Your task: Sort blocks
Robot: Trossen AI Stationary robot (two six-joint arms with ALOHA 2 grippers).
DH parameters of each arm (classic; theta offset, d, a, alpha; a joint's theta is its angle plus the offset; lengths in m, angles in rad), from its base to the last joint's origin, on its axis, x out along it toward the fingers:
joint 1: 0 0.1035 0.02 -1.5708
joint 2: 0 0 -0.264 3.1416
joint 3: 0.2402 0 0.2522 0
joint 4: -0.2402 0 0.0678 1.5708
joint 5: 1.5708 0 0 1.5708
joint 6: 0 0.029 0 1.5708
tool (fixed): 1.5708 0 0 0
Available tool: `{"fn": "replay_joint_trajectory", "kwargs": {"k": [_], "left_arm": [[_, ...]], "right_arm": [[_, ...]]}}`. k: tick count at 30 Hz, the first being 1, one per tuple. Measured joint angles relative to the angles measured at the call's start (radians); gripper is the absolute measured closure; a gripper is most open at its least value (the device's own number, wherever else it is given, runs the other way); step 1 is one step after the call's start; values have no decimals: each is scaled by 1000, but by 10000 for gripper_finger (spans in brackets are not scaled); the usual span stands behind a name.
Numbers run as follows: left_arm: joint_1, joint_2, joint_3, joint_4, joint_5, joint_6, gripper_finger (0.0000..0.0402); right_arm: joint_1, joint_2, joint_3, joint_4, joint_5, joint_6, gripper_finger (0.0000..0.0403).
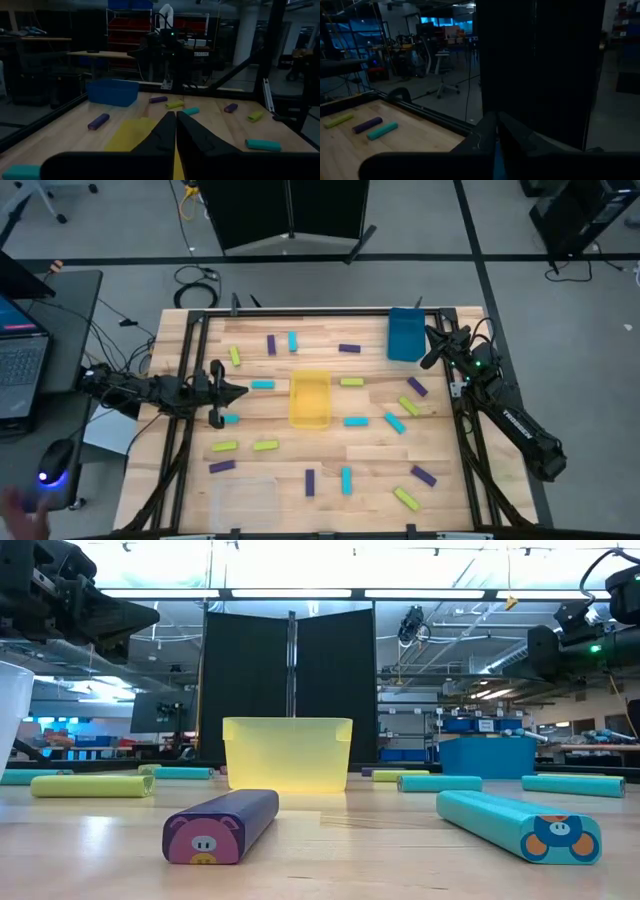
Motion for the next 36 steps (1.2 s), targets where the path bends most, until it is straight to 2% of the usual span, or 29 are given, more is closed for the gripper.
{"fn": "replay_joint_trajectory", "kwargs": {"k": [18, 28, 30, 36], "left_arm": [[0, 0, 0, 0, 0, 0, 378], [0, 0, 0, 0, 0, 0, 378], [0, 0, 0, 0, 0, 0, 378], [0, 0, 0, 18, 0, -2, 378]], "right_arm": [[0, 1, -1, 39, 0, 19, 373], [3, 3, 1, 533, -7, 563, 373], [2, 6, 28, 563, -97, 619, 373], [68, 119, 159, 501, -574, 664, 373]]}}
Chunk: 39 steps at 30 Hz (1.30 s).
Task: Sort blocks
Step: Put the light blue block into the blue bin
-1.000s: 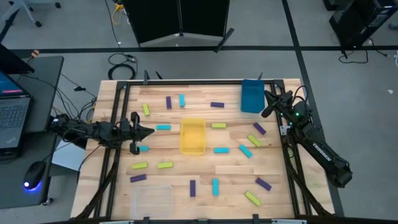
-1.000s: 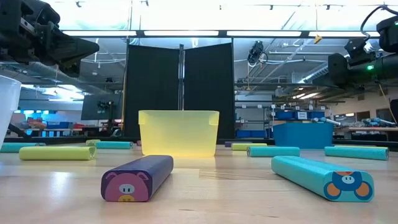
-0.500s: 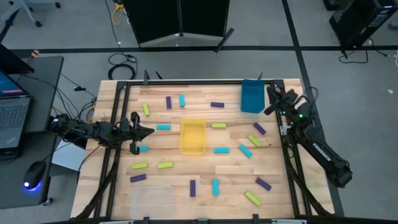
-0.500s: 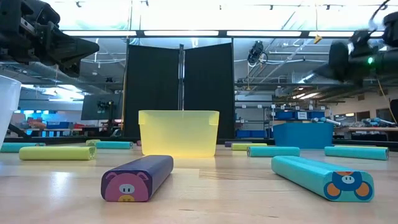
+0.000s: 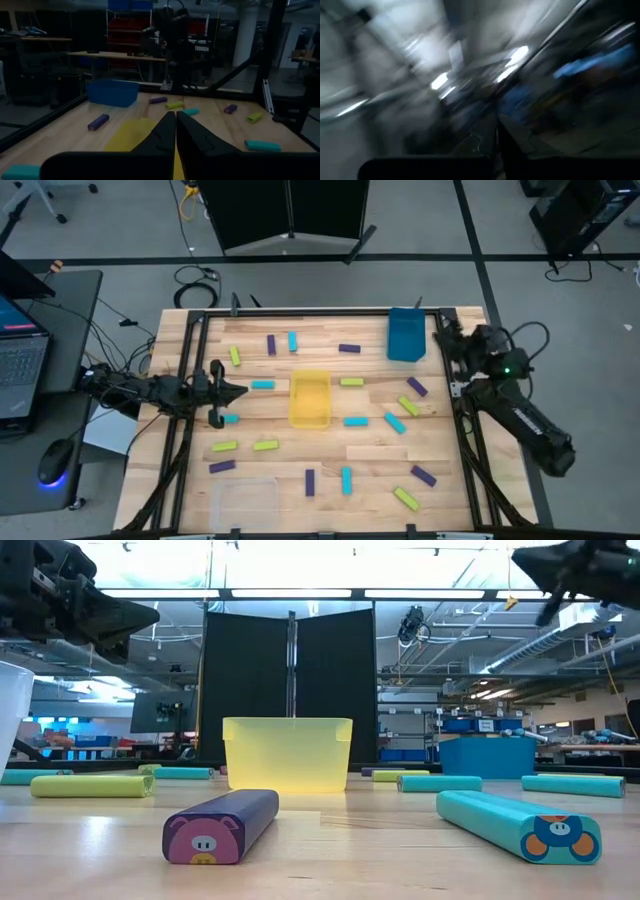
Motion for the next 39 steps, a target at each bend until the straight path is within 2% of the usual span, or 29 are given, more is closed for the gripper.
{"fn": "replay_joint_trajectory", "kwargs": {"k": [3, 7, 10, 14, 16, 18, 19, 22, 23, 25, 28, 31, 34, 36, 39], "left_arm": [[0, 0, 0, 75, -13, 31, 378], [0, 0, 0, 167, -21, 53, 378], [0, 0, 0, 208, -21, 47, 378], [0, -1, 0, 227, -21, 25, 379], [0, 0, 0, 226, -21, 25, 379], [0, -1, 0, 228, -21, 27, 379], [0, -1, 0, 230, -21, 27, 379], [0, 0, 0, 242, -21, 27, 379], [0, -1, 0, 247, -21, 27, 379], [0, -1, 0, 249, -21, 28, 379], [0, 0, 0, 247, -30, 28, 378], [0, 0, 0, 247, -72, 29, 378], [0, 0, 0, 246, -110, 25, 378], [0, -1, 0, 246, -119, 25, 378], [0, -1, 0, 244, -124, 25, 378]], "right_arm": [[82, 93, 50, 4, -178, 14, 373], [234, 239, 78, 1, -208, -32, 373], [377, 379, 79, -13, -120, -142, 373], [536, 569, 78, 1, 60, -265, 373], [577, 652, 77, 86, 177, -325, 373], [611, 730, 79, 185, 290, -314, 373], [621, 763, 79, 220, 299, -291, 373], [633, 825, 118, 237, 157, -303, 373], [647, 830, 142, 196, 143, -303, 373], [693, 835, 193, 23, 209, -356, 373], [783, 839, 303, -350, 470, -483, 373], [868, 865, 433, -669, 730, -499, 373], [961, 910, 518, -887, 883, -405, 372], [1024, 935, 542, -960, 972, -305, 367], [1120, 988, 532, -1044, 1043, -150, 352]]}}
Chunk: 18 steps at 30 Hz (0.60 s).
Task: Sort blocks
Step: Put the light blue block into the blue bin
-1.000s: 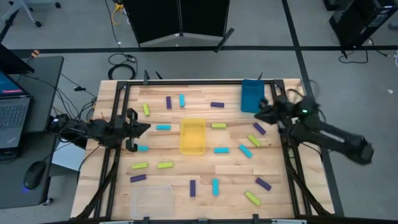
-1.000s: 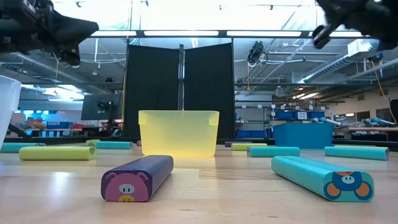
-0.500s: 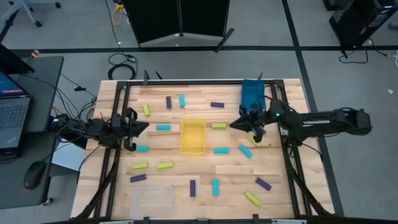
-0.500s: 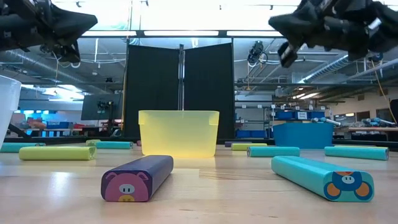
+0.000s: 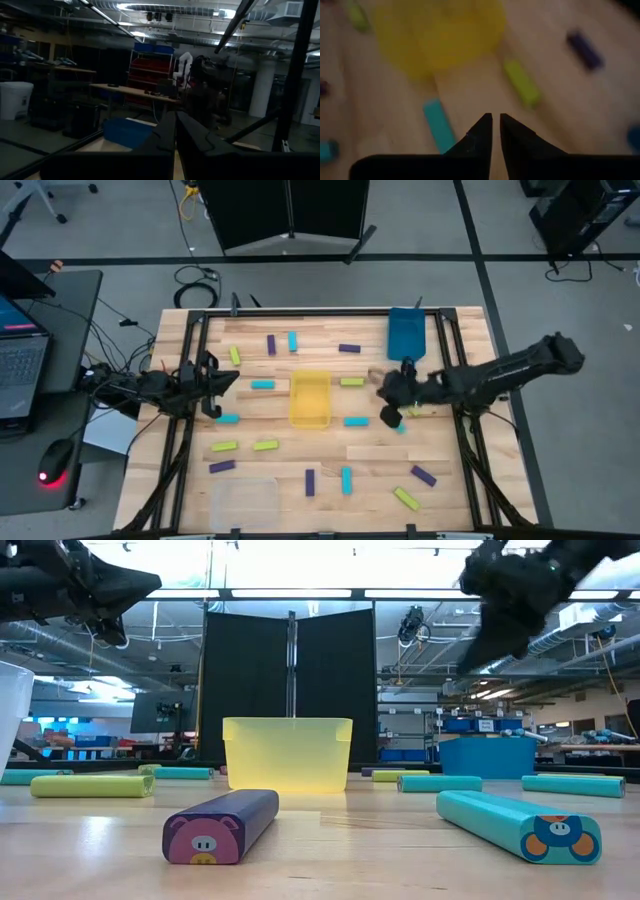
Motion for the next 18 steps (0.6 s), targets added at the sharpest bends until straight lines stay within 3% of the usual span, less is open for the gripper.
{"fn": "replay_joint_trajectory", "kwargs": {"k": [7, 18], "left_arm": [[0, 0, 0, -3, -1, 4, 378], [0, 0, 0, -68, 0, 4, 378]], "right_arm": [[152, 127, -32, -109, 67, 327, 283], [235, 303, -32, -109, 49, 487, 164]]}}
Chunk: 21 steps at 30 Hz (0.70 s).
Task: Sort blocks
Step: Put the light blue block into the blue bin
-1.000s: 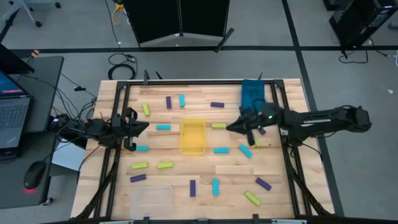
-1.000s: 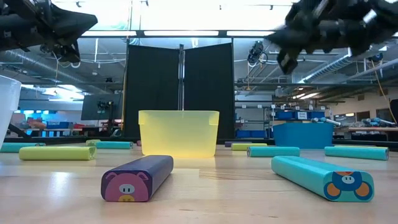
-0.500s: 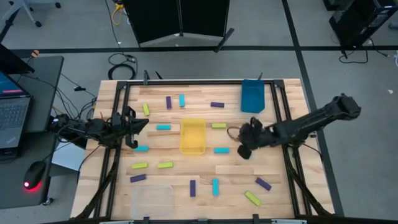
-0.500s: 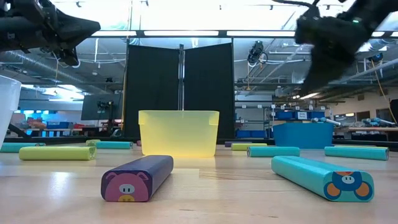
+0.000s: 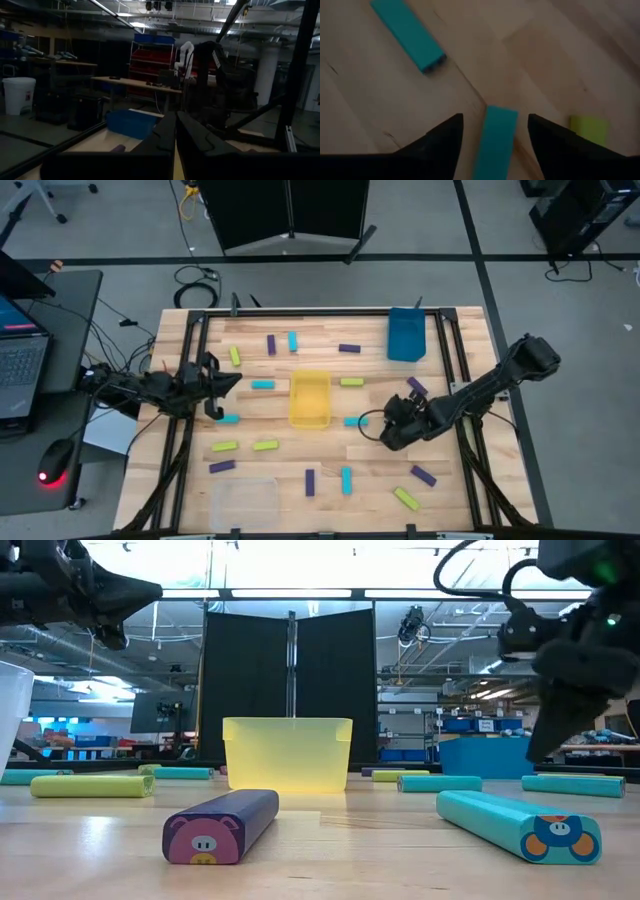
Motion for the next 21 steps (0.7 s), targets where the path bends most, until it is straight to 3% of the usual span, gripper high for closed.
{"fn": "replay_joint_trajectory", "kwargs": {"k": [5, 10, 16, 21], "left_arm": [[0, 0, 0, -20, 0, 0, 378], [0, 0, 0, -20, 0, 0, 378], [0, 0, 0, -21, 1, 0, 378], [0, 0, 0, -21, 1, 0, 378]], "right_arm": [[18, 62, 0, -18, -1, 51, 144], [19, 121, 2, -8, -1, 68, 149], [21, 157, 4, 1, 1, 99, 183], [22, 143, 2, 14, -18, 100, 241]]}}
